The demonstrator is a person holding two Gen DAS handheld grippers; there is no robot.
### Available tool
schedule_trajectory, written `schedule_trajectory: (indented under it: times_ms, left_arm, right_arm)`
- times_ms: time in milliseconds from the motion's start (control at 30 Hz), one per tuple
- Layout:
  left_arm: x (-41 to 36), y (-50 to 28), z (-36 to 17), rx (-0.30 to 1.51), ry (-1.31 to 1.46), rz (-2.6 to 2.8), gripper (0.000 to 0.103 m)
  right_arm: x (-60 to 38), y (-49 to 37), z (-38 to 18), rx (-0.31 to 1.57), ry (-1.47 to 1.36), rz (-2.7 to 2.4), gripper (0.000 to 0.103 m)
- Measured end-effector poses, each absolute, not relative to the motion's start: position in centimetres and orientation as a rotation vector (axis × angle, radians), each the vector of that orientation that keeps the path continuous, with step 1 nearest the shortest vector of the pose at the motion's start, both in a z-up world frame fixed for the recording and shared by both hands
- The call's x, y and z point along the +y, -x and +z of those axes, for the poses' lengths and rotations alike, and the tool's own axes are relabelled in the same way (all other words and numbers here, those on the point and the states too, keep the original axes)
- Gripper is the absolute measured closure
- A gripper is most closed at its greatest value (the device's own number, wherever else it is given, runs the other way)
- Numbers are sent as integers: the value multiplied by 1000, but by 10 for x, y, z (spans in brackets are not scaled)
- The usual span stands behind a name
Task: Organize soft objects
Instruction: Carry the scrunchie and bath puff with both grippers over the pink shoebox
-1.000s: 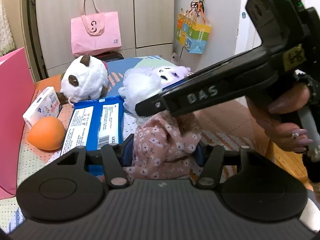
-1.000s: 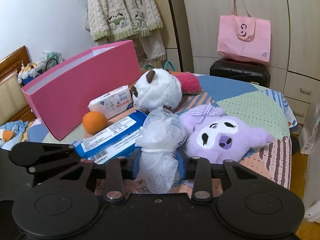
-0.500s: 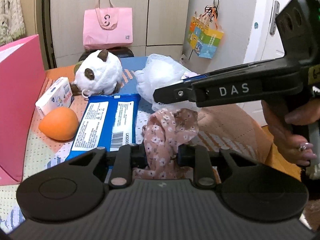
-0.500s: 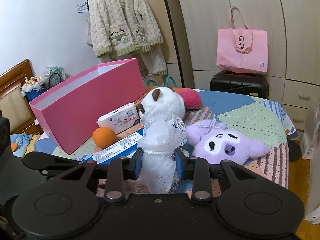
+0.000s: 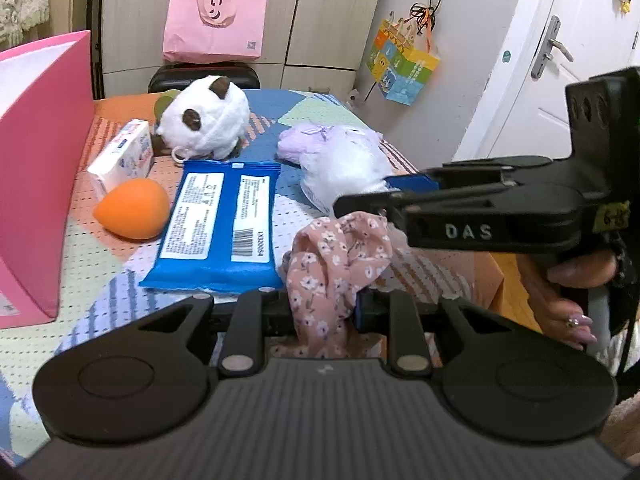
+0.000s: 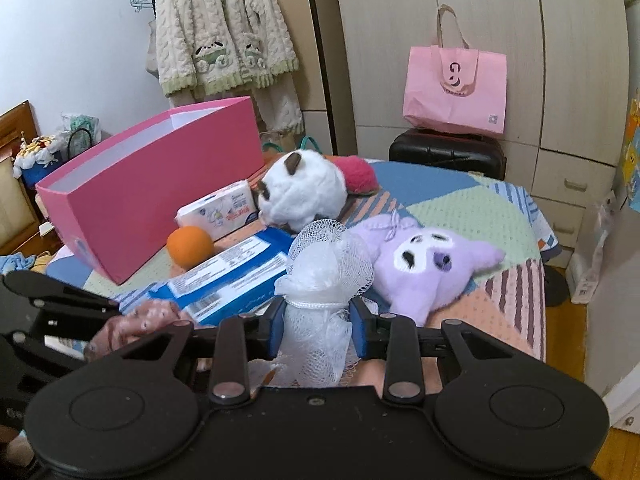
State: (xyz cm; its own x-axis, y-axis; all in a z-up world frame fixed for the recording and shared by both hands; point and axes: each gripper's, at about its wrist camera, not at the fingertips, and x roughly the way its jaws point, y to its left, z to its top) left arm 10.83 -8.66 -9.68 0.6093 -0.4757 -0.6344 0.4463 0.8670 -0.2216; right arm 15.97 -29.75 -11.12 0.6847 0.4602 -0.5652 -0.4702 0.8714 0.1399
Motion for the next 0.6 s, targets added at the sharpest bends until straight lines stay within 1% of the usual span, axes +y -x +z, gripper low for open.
schedule_trajectory:
  times_ms: [600]
  left_arm:
    - [-57,-92,-95,771,89,-544,80]
  right_arm:
    - [-277,-115,-104,714,37,590,65]
